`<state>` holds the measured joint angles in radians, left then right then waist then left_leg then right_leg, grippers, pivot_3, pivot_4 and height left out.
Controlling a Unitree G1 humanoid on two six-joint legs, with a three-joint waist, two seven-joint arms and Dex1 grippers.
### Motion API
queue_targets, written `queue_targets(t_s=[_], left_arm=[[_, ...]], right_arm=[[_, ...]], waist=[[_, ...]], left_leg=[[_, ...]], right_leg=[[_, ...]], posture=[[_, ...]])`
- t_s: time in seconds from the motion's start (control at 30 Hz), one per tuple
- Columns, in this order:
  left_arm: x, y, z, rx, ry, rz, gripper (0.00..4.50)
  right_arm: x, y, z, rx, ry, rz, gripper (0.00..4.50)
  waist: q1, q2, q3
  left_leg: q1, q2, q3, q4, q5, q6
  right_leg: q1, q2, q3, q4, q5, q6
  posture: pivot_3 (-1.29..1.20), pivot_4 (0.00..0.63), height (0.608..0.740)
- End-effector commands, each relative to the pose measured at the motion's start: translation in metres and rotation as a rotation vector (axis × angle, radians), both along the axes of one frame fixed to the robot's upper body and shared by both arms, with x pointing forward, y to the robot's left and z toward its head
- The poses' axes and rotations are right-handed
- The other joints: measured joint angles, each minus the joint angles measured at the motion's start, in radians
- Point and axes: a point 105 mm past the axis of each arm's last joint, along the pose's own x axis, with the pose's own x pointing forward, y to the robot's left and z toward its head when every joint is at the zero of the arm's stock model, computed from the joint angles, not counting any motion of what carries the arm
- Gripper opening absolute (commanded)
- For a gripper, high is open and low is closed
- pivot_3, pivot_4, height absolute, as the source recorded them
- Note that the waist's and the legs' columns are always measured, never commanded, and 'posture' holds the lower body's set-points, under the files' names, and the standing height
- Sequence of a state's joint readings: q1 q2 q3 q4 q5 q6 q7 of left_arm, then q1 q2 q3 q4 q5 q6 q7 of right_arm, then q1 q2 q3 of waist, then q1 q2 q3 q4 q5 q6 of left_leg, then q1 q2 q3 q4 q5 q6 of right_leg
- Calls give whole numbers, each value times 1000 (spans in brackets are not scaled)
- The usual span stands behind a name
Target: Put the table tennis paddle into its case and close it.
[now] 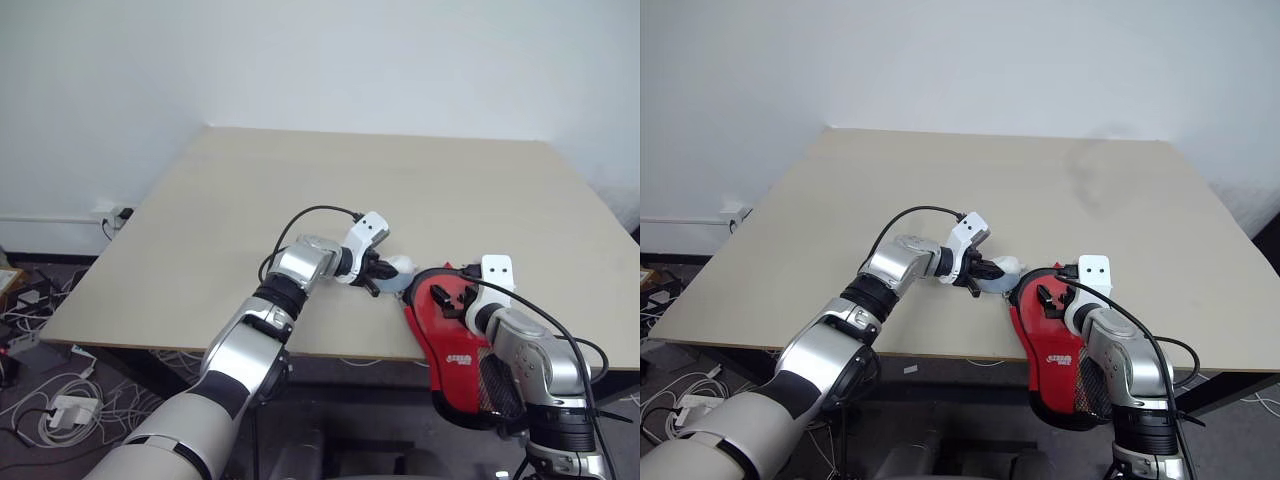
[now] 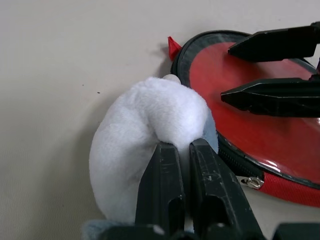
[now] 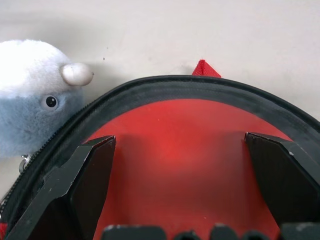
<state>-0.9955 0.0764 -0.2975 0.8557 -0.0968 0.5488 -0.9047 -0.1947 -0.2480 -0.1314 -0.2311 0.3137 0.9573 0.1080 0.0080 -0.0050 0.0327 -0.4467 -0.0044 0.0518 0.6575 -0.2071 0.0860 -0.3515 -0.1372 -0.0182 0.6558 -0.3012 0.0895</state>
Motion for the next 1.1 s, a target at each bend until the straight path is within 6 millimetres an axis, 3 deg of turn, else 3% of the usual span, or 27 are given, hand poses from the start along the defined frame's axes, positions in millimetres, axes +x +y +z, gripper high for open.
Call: queue_targets(t_s=[0.03,0.3,0.6,0.8,1.03,1.1], left_arm=[[-1,3,-12,103,-5,-8,38],[33,8,13,87,-142,140,38],[55,-6,50,32,-278,244,38],[52,-29,63,-18,-337,231,0],[55,-41,78,-47,-386,266,0],[55,-43,83,-62,-395,274,0]], right_arm=[[-18,0,-34,-11,166,9,4500],[-36,9,-57,-60,297,62,4500],[-51,13,-69,-59,369,80,4500],[-57,17,-67,-34,378,86,2511],[-61,20,-69,-14,391,77,60],[-63,20,-72,-9,401,69,22]], waist=[[0,-2,-1],[0,-17,-14],[-1,-19,-15],[0,-21,-16],[-1,-21,-16],[0,-21,-16]], left_leg=[[0,0,0,0,0,0],[0,3,-3,0,-1,-1],[0,4,-4,0,-2,-2],[0,4,-4,0,-2,-2],[0,4,-5,0,-2,-2],[0,4,-5,0,-2,-2]], right_leg=[[0,0,0,0,0,0],[1,0,-2,0,0,0],[1,0,-3,0,0,0],[1,-1,-4,0,0,0],[1,0,-4,0,0,0],[1,0,-4,0,0,0]], posture=[[0,0,715],[0,0,715],[0,0,715],[0,0,715],[0,0,715],[0,0,715]])
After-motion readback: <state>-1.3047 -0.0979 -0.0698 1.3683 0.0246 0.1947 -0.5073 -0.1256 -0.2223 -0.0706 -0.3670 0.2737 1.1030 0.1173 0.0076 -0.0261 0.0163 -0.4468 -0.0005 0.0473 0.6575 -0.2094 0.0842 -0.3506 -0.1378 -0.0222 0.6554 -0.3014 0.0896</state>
